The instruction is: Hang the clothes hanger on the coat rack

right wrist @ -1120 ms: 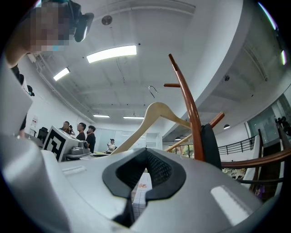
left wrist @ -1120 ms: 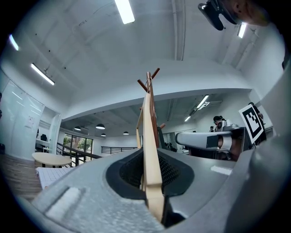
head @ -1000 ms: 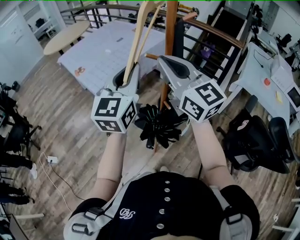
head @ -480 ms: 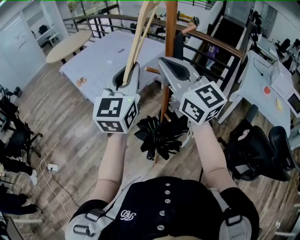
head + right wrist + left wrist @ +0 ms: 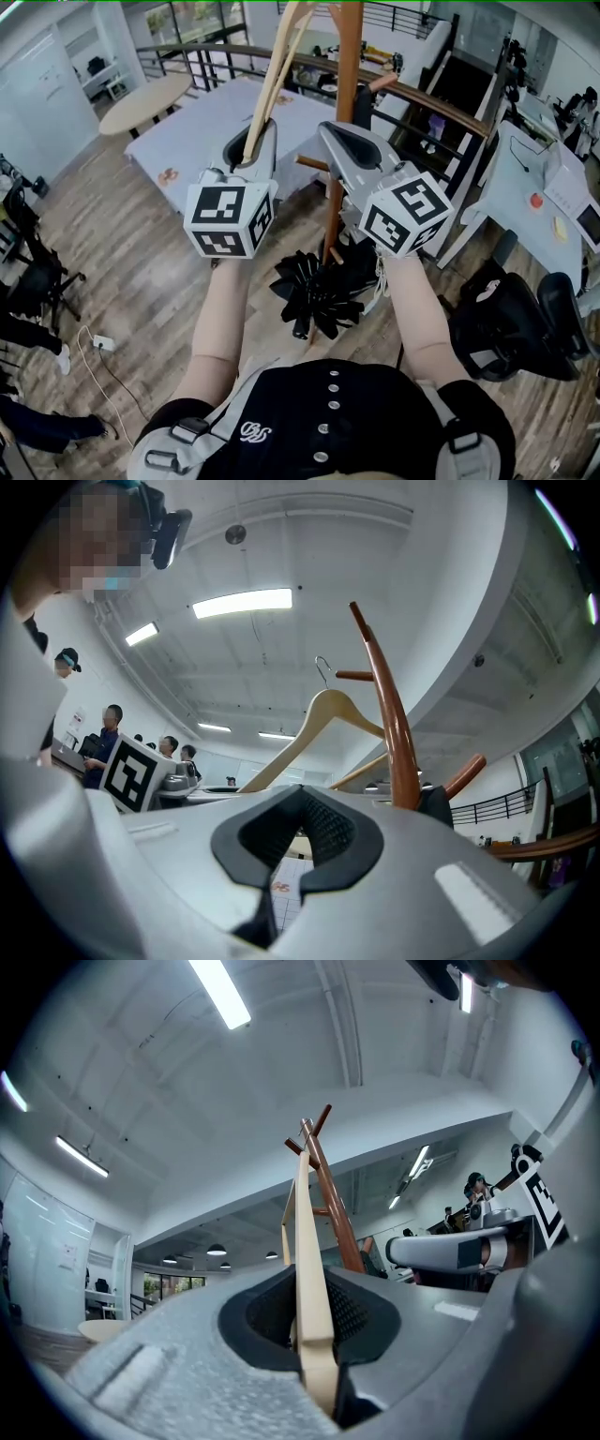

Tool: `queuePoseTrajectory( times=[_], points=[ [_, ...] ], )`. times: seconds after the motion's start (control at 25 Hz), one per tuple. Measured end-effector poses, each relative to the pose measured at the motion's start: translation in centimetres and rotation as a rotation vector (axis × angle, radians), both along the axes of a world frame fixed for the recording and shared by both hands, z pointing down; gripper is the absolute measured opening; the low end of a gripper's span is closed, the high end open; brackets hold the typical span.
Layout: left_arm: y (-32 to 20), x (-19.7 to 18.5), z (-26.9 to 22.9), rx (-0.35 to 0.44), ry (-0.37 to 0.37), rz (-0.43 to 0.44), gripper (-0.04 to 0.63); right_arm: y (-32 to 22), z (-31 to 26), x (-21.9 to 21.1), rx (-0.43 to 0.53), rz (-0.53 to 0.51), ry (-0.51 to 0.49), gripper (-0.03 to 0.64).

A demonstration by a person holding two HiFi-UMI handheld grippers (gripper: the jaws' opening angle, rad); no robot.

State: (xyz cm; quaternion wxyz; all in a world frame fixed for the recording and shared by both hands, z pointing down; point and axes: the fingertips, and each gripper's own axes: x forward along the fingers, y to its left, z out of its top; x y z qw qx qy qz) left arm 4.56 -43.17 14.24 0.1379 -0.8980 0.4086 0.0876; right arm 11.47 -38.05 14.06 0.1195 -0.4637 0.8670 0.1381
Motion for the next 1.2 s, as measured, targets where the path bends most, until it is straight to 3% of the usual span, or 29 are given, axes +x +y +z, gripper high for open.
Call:
queuePoseTrajectory(
  times=[0.52, 1.2],
  points=[
    [-2.3, 0.7, -2.8, 0.053, -0.005, -0.003, 0.035, -1.6, -0.3, -0.1, 0.014, -0.017, -0.021, 0.0],
    [-4.1, 1.7, -2.7, 0.044, -0.033, -0.017, 0.035, -2.2, 0.1, 0.0, 0.01, -0.029, -0.039, 0.0]
  ],
)
